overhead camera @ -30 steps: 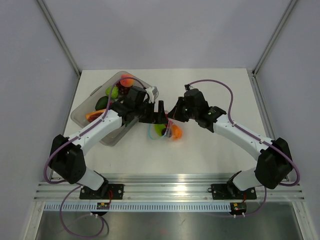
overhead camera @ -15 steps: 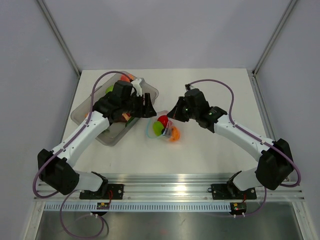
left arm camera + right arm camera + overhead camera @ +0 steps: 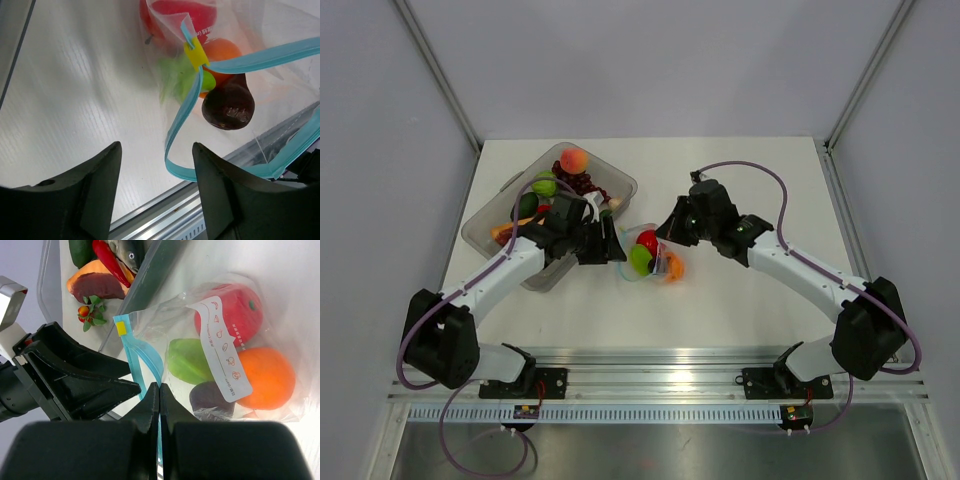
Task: Place the food in the zip-top bag and seal the zipper
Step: Zip the zipper food storage bag at the center of the board.
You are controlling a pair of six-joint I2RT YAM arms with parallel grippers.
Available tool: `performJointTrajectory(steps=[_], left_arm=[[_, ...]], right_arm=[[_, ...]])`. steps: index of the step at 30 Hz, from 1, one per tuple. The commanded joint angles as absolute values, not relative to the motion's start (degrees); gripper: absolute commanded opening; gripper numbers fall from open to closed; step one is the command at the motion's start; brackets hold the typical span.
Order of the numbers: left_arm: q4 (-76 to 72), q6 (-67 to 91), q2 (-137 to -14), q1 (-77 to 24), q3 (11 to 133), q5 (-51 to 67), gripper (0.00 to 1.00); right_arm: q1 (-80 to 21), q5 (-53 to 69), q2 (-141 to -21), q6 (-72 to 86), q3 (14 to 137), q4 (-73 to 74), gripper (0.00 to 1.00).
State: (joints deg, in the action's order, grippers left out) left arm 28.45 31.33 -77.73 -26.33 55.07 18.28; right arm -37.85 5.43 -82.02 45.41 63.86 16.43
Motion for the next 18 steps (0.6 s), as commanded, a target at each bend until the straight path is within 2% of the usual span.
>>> performJointTrajectory(steps=[1, 5, 6, 8, 12, 14, 18], left_arm=[[22.2, 33.3, -77.3, -26.5, 54.1, 21.0, 0.58], [15.2, 36.7, -79.6, -26.5, 52.9, 25.0, 0.45], [14.6, 37.3, -80.1, -26.5, 53.1, 25.3, 0.37], [12.8, 38.8, -80.6, -26.5, 53.4, 26.5, 0.29], [11.2, 40.1, -81.2, -26.6, 54.6, 27.8, 0.03], [11.1, 40.4, -81.7, -26.8, 55.0, 28.3, 0.0], [9.7, 42.0, -82.1, -27.0, 54.9, 29.4, 0.0]], right_arm=[[-38.5, 4.7, -79.4, 45.8, 63.5, 15.0, 0.0], [-38.5, 5.4, -79.1, 44.6, 62.9, 15.6, 0.0], [-38.5, 5.8, -78.8, 44.2, 62.8, 15.7, 0.0], [-38.5, 6.8, -78.2, 42.5, 61.9, 16.5, 0.0], [-38.6, 9.3, -77.7, 38.7, 62.3, 20.5, 0.02], [-38.8, 11.1, -77.3, 36.0, 63.5, 22.2, 0.05], [-40.3, 11.8, -76.9, 30.5, 66.8, 28.4, 0.2]])
